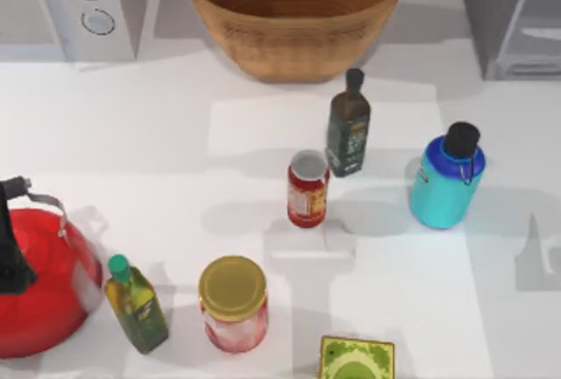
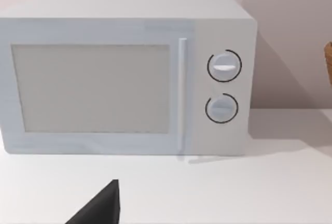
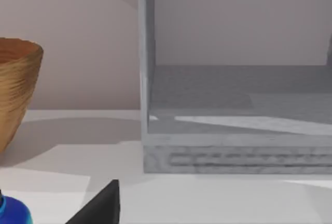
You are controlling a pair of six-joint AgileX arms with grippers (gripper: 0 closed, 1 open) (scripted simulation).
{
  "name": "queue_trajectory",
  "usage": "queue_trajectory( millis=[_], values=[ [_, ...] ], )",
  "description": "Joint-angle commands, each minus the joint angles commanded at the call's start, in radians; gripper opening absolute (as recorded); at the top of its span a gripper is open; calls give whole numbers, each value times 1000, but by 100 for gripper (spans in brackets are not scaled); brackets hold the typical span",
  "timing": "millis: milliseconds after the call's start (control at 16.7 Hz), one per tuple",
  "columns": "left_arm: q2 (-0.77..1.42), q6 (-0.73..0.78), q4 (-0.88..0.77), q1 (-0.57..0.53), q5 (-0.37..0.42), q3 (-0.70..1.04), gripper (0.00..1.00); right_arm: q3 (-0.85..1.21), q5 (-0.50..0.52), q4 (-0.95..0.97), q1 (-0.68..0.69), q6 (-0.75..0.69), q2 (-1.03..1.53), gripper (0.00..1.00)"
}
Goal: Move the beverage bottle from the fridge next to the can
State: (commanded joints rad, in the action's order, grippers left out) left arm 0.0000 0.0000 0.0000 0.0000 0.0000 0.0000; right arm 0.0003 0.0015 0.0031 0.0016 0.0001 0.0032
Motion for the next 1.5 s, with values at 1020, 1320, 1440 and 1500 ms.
queue_trajectory(
  millis=[1020, 1320, 1440, 1500],
  values=[
    [0, 0, 0, 0, 0, 0, 100, 315, 0, -648, -2, 0, -378, 100],
    [0, 0, 0, 0, 0, 0, 100, 501, -2, -1102, -3, -3, -605, 100],
    [0, 0, 0, 0, 0, 0, 100, 563, -2, -1252, -4, -5, -682, 100],
    [0, 0, 0, 0, 0, 0, 100, 590, -2, -1314, -4, -6, -715, 100]
  ],
)
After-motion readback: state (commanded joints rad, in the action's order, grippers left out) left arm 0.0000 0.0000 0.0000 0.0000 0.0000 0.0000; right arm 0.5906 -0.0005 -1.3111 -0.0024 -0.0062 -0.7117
